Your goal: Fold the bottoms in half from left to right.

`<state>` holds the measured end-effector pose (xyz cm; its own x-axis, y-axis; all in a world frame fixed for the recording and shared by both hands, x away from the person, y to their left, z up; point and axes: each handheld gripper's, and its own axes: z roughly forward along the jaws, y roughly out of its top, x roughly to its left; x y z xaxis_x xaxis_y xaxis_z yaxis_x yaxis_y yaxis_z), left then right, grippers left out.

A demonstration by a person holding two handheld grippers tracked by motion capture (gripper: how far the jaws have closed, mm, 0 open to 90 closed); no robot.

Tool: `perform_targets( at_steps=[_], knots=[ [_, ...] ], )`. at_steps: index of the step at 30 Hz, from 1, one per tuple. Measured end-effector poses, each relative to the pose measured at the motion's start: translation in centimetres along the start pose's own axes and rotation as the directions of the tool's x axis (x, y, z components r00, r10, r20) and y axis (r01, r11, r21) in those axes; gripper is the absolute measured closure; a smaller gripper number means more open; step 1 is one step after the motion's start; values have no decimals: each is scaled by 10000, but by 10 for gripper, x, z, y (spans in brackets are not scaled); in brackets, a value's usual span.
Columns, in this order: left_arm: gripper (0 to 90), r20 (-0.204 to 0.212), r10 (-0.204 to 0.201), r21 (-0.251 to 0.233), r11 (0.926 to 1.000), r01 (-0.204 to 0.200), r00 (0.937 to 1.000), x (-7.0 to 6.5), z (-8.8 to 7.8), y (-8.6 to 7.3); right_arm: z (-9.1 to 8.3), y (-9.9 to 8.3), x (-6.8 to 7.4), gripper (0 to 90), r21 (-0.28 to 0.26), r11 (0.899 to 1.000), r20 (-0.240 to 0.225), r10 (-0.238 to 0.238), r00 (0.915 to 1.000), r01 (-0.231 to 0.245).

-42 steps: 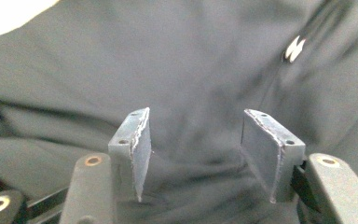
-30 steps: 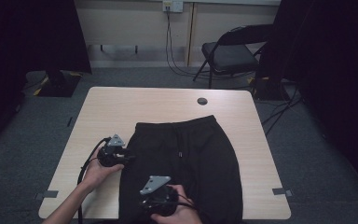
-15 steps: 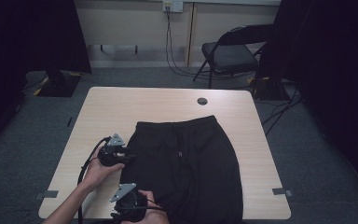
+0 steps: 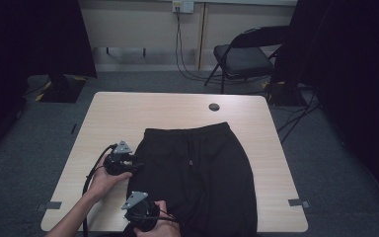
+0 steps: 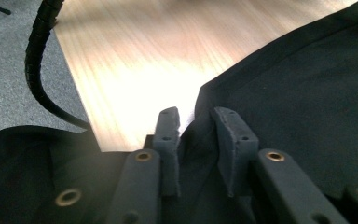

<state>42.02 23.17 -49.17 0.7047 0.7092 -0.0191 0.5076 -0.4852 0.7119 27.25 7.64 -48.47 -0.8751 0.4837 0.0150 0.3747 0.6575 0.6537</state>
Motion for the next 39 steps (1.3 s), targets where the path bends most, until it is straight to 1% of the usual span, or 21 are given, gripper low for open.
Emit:
perform_targets(
  at_steps=[2,3,5,9,12,15,17,18,19,22,24,25,26,27,31,32,33,34,35,38,39],
  knots=[
    [500,-1,0,-3,10000,0,10000,0,0,0,0,0,-1,751,13,10000,19,-90,10000,90],
    [500,25,51,16,10000,-52,10000,1,0,0,-2,-2,-4,816,-42,10000,-52,2,10000,-3],
    [498,58,-89,10,10000,89,9999,1,0,0,-4,-5,-8,861,-112,9997,-202,223,9995,-225],
    [483,10,-219,333,9992,218,9998,7,-3,2,-7,-10,-15,875,-234,9983,-284,534,9982,-541],
    [456,-125,-732,123,9972,734,9972,17,-6,1,-8,-12,-16,875,-224,9983,-279,529,9982,-535],
    [453,-217,-1484,-325,9885,1476,9887,27,-9,4,-10,-14,-17,865,-249,9988,-254,414,9988,-420],
    [456,-368,-1364,-188,9906,1358,9900,31,-7,12,-10,-14,-17,859,-273,9987,-307,433,9986,-441],
    [484,-603,-1179,-454,9923,1153,9912,32,-6,16,-10,-14,-17,859,-283,9987,-298,407,9987,-415],
    [513,-667,-1450,-274,9893,1435,9872,35,-3,20,-10,-14,-17,857,-259,9990,-304,363,9989,-371],
    [527,-510,-1615,-445,9862,1593,9856,37,5,24,-10,-14,-16,856,-221,9992,-280,316,9991,-322],
    [523,-271,-1474,147,9889,1478,9887,38,15,28,-11,-15,-16,854,-163,9997,-253,163,9995,-167],
    [525,-394,-1135,217,9932,1144,9928,38,22,32,-12,-15,-15,854,-164,9998,-232,129,9996,-133],
    [543,-394,-1135,217,9932,1144,9928,38,22,32,-13,-16,-15,854,-115,9999,-253,104,9996,-107],
    [539,-274,-1429,52,9897,1431,9894,38,25,36,-13,-16,-14,854,-125,9999,-285,89,9996,-92],
    [475,-366,-1456,401,9883,1471,9887,35,33,42,-16,-20,-12,845,-135,9999,-320,103,9994,-107],
    [455,-350,-1477,323,9883,1489,9884,34,34,44,-17,-20,-10,836,-126,9999,-299,15,9996,-19],
    [484,-324,-1383,256,9899,1392,9899,32,36,45,-18,-21,-10,825,-105,9999,-257,-39,9997,36],
    [498,-523,-1164,431,9920,1187,9918,31,38,46,-18,-21,-9,814,-81,10000,-291,5,9996,-7],
    [503,-619,-1080,284,9935,1100,9922,31,41,46,-18,-21,-9,785,-70,10000,-299,28,9995,-30],
    [547,-609,-1213,156,9924,1224,9907,33,41,45,-17,-21,-10,736,-118,9998,-255,136,9996,-139],
    [574,-666,-1001,145,9947,1013,9927,34,41,45,-16,-20,-10,688,-142,9996,-311,240,9992,-244]
  ],
)
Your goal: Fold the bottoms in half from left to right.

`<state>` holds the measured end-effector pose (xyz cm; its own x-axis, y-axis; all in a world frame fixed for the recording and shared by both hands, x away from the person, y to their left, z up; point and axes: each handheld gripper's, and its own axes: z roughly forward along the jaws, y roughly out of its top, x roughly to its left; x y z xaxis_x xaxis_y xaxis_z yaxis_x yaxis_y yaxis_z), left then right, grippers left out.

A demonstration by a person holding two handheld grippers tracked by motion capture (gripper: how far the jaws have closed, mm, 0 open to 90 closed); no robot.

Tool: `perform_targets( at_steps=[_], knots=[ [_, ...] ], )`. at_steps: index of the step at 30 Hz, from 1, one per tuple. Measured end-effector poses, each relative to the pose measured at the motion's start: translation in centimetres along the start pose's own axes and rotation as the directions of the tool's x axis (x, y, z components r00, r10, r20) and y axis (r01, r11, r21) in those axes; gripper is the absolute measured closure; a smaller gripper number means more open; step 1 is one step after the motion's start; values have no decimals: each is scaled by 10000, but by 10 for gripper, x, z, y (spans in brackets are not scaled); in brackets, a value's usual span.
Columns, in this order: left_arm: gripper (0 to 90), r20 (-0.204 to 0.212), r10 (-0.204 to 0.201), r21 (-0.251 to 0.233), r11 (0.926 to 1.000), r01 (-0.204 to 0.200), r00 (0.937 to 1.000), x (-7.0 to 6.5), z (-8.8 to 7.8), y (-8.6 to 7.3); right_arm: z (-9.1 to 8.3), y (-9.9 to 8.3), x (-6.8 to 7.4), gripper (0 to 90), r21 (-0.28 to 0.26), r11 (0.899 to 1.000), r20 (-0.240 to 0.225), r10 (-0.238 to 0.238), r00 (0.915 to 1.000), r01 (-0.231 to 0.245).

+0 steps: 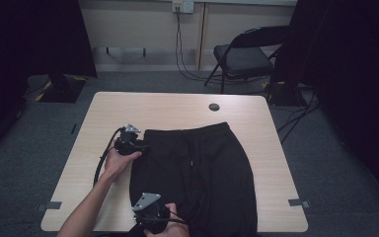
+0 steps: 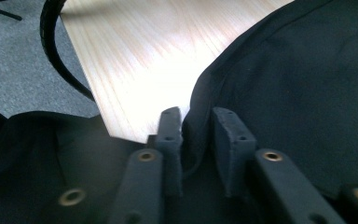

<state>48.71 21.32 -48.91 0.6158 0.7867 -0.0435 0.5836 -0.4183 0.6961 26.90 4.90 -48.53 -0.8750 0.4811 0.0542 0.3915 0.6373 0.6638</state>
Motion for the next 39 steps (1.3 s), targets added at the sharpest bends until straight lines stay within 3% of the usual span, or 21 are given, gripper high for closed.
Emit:
perform_targets(
  at_steps=[1,2,6,13,16,17,18,19,21,24,31,33,34,37,39],
  knots=[
    [601,0,0,0,10000,0,10000,0,0,0,0,0,0,688,0,10000,0,0,10000,0],
    [630,-50,-89,-59,9999,88,9999,1,0,-1,1,3,0,606,-49,10000,101,70,9999,-70],
    [689,-58,-21,-74,10000,20,10000,2,0,0,5,10,3,527,-215,9997,214,102,9997,-97],
    [862,171,-143,-48,9999,143,9998,-1,2,2,15,15,5,523,-128,9999,329,101,9994,-97],
    [889,326,-336,-70,9994,339,9989,0,2,2,16,15,5,667,-129,9998,805,-109,9967,120],
    [891,326,-336,-70,9994,339,9989,0,2,2,16,15,5,667,-129,9998,805,-109,9967,120],
    [891,384,-312,-55,9995,315,9988,2,2,2,15,15,5,753,-111,9998,881,-170,9960,180],
    [894,593,-723,-130,9972,732,9956,5,1,0,13,13,4,833,-57,9996,943,-256,9952,263],
    [895,699,-929,-252,9952,948,9932,6,0,-1,12,13,2,864,-140,9997,821,-208,9964,220],
    [896,926,-1364,-426,9891,1408,9863,12,-4,-3,7,13,1,882,-360,9993,607,-114,9981,136],
    [897,1305,-1541,-1045,9802,1681,9794,14,-24,7,-19,27,3,886,-1103,9936,236,-239,9994,264],
    [897,1306,-1509,-1194,9788,1666,9799,15,-32,12,-28,31,2,886,-1364,9905,189,-171,9997,195],
    [897,1414,-1628,-1458,9722,1832,9765,19,-40,16,-36,35,-1,887,-1635,9865,46,-35,10000,42],
    [896,1423,-1717,-1639,9672,1942,9748,22,-48,19,-44,39,-3,887,-1919,9814,24,-14,10000,18],
    [896,1449,-1749,-1741,9644,1991,9739,24,-55,21,-56,44,-6,887,-2319,9727,-294,69,9995,-135]
  ],
)
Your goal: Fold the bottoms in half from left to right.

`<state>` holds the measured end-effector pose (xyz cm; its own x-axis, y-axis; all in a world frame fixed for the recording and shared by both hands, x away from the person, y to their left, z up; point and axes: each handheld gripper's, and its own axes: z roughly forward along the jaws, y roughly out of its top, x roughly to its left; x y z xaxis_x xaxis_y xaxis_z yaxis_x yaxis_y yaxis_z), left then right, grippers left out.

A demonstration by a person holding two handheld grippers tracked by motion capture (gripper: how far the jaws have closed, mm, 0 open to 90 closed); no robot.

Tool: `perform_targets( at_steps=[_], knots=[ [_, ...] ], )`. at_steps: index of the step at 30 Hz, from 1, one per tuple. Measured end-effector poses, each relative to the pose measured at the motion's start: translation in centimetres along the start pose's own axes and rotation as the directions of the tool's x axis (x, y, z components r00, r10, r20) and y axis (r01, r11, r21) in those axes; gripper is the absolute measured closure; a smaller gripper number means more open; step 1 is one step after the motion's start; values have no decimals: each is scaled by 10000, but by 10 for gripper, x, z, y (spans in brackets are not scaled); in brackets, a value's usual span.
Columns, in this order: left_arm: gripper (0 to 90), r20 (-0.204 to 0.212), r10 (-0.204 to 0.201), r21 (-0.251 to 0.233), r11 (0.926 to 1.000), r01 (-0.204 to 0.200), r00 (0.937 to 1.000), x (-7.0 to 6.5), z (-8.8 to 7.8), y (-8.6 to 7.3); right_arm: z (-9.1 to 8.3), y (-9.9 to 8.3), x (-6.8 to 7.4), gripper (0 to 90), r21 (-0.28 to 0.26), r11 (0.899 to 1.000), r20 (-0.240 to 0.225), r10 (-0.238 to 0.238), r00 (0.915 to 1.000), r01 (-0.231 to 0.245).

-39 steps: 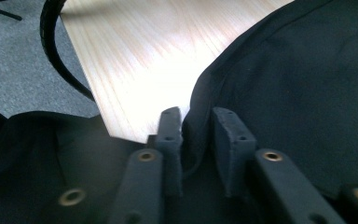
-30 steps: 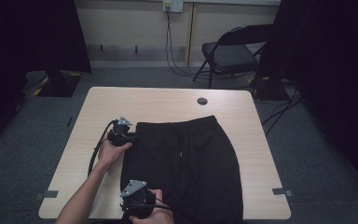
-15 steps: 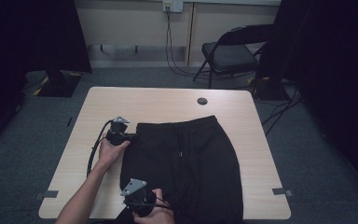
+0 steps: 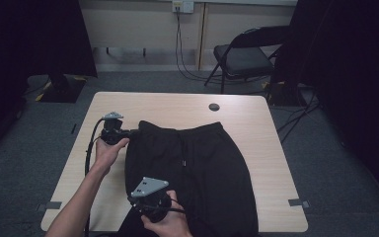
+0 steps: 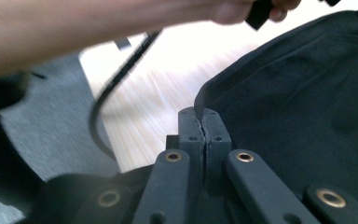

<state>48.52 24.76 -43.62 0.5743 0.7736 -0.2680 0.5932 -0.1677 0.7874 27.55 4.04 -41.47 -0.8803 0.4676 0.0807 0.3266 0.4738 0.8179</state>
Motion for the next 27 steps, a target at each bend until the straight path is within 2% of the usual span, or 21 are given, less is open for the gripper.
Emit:
perform_targets(
  at_steps=[2,3,7,10,11,14,18,20,22,23,24,25,26,27],
  knots=[
    [896,-61,138,-49,9999,-139,9999,-3,-5,4,-4,2,-1,886,-101,9999,2,4,10000,-4],
    [896,65,384,-165,9991,-383,9992,-7,-9,7,-10,5,-3,887,-247,9997,24,53,10000,-52],
    [896,172,476,-306,9984,-470,9987,-10,-12,11,-16,10,-8,887,-477,9985,-78,275,9996,-278],
    [896,172,269,-595,9979,-258,9995,-8,-17,20,-20,17,-9,887,-708,9969,-112,344,9993,-351],
    [896,155,120,-772,9970,-108,9998,-6,-22,28,-23,24,-8,887,-853,9960,-167,267,9995,-280],
    [896,73,147,-880,9960,-140,9999,-6,-28,35,-27,32,-5,888,-1066,9942,-255,109,9996,-136],
    [896,-126,214,-1187,9927,-227,9997,-3,-49,50,-33,55,-1,887,-1527,9882,-418,-146,9990,81],
    [896,-158,168,-1278,9916,-187,9997,-3,-53,53,-34,59,0,888,-1600,9871,-457,-172,9988,97],
    [896,-209,134,-1409,9899,-162,9997,-2,-62,59,-37,74,4,888,-1859,9822,-452,-342,9984,252],
    [896,-330,267,-1507,9881,-314,9991,-2,-71,67,-39,78,5,888,-1964,9801,-462,-391,9982,293],
    [897,-330,267,-1507,9881,-314,9991,-2,-71,67,-39,78,5,888,-1964,9801,-462,-391,9982,293],
    [896,-507,360,-1551,9869,-435,9981,-4,-80,74,-43,88,7,888,-2224,9742,-432,-502,9978,394],
    [896,-507,360,-1551,9869,-435,9981,-4,-80,74,-43,88,7,888,-2224,9742,-432,-502,9978,394],
    [896,-719,472,-1544,9863,-579,9963,-5,-84,79,-47,99,7,888,-2524,9669,-433,-498,9978,373]
  ],
)
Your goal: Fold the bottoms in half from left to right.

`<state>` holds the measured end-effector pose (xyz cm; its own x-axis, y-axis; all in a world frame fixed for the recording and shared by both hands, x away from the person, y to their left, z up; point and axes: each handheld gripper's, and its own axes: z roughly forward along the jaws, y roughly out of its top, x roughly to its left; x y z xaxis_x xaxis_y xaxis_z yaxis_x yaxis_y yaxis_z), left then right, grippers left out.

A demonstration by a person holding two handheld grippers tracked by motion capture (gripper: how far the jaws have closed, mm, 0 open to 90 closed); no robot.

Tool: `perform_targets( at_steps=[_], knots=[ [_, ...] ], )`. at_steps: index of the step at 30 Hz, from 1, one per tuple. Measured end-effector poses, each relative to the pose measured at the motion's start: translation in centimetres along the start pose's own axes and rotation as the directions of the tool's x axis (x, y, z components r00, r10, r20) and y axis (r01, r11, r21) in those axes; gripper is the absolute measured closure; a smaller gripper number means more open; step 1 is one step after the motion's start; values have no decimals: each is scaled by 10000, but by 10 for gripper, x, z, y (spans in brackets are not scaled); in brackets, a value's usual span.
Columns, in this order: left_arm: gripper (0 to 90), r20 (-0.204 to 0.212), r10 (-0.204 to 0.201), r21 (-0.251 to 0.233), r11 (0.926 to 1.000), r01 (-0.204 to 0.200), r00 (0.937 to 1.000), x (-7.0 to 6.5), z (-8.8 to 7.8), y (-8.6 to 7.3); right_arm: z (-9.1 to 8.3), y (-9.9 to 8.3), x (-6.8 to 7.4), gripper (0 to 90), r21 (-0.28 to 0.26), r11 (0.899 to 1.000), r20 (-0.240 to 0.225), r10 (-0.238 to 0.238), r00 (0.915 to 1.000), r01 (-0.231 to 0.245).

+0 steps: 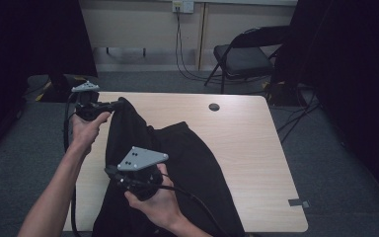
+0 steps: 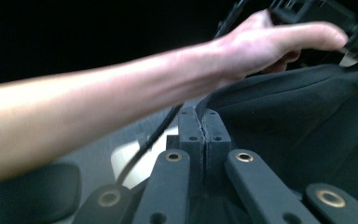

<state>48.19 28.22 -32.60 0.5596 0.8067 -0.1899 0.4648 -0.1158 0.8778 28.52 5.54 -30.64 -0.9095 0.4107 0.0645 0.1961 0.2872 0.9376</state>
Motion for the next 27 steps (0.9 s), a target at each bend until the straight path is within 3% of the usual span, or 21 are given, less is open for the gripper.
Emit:
perform_targets(
  at_steps=[2,6,9,10,11,15,16,18,19,21,22,24,25,26,27],
  knots=[
    [896,-70,61,-243,9997,-63,10000,-2,-11,12,-3,10,1,888,-260,9997,-44,-38,10000,37],
    [896,-105,214,-55,9998,-214,9997,-6,-9,12,-10,11,1,888,-478,9988,-45,-102,9999,100],
    [895,142,-15,205,9998,12,9999,-10,13,-4,-21,-6,-7,888,-318,9994,279,132,9995,-123],
    [895,142,-15,205,9998,12,9999,-10,13,-4,-24,-12,-9,888,-262,9995,394,162,9991,-151],
    [895,362,-77,342,9994,65,9993,-15,26,-11,-28,-18,-12,888,-225,9995,470,237,9986,-227],
    [894,554,-76,632,9980,41,9984,-24,46,-19,-43,-38,-19,888,-97,9992,836,396,9957,-390],
    [894,605,-87,693,9976,45,9981,-27,52,-20,-54,-50,-26,888,-3,9981,1102,611,9920,-614],
    [894,711,-95,837,9965,35,9974,-33,65,-22,-60,-55,-30,887,17,9974,1216,717,9900,-725],
    [894,720,-147,952,9954,78,9973,-40,77,-23,-71,-65,-39,888,32,9951,1489,968,9841,-984],
    [894,730,-90,1019,9948,16,9973,-43,83,-23,-77,-70,-44,888,8,9935,1593,1120,9809,-1136],
    [894,737,-114,1164,9932,27,9972,-48,94,-24,-86,-78,-54,888,63,9901,1854,1367,9731,-1403],
    [893,749,-243,1375,9904,138,9969,-50,105,-27,-93,-89,-62,887,214,9879,2182,1454,9650,-1537],
    [893,749,-243,1375,9904,138,9969,-50,105,-27,-93,-89,-62,887,214,9879,2182,1454,9650,-1537],
    [893,820,-209,1526,9883,81,9964,-53,115,-32,-99,-102,-69,887,460,9840,2495,1557,9558,-1723],
    [893,820,-209,1526,9883,81,9964,-53,115,-32,-99,-102,-69,887,460,9840,2495,1557,9558,-1723]
  ],
)
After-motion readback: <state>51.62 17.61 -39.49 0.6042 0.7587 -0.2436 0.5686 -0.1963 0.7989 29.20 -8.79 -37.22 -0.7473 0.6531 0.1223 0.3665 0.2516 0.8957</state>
